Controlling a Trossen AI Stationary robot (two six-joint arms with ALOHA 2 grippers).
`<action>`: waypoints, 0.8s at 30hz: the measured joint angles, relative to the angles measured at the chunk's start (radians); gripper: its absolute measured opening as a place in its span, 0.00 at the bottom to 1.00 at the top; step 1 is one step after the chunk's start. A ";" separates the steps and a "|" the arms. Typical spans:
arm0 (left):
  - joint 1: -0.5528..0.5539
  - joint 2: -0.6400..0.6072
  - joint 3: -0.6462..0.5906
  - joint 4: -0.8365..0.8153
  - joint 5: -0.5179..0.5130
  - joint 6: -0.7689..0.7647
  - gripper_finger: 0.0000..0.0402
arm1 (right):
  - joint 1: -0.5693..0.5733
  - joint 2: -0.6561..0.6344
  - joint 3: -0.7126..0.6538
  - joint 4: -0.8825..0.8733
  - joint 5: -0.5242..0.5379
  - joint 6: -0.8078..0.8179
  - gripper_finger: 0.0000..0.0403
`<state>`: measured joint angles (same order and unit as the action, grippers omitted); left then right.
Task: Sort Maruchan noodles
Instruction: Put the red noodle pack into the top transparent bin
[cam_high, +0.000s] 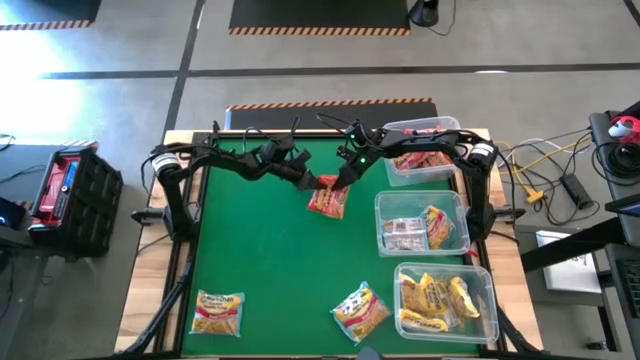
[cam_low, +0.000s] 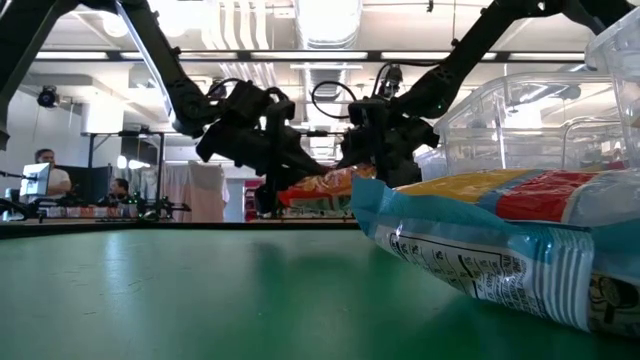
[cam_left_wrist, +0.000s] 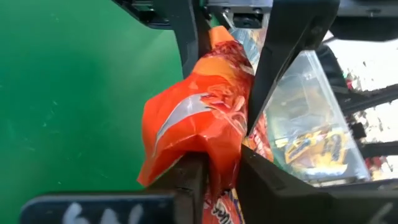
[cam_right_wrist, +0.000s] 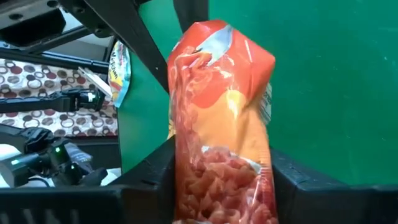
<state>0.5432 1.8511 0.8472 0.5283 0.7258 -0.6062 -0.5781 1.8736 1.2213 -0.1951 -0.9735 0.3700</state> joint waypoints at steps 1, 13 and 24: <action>0.001 0.000 0.002 -0.002 0.006 -0.019 0.15 | 0.000 0.000 0.000 0.000 -0.002 -0.004 0.35; 0.050 -0.008 0.011 -0.031 0.152 -0.095 0.41 | -0.070 -0.010 0.001 -0.007 -0.019 -0.005 0.30; 0.102 -0.048 0.011 -0.024 0.150 -0.162 0.45 | -0.144 -0.015 0.146 -0.205 0.041 -0.151 0.30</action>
<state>0.6453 1.8032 0.8585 0.5046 0.8754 -0.7680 -0.7221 1.8590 1.3671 -0.4003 -0.9323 0.2190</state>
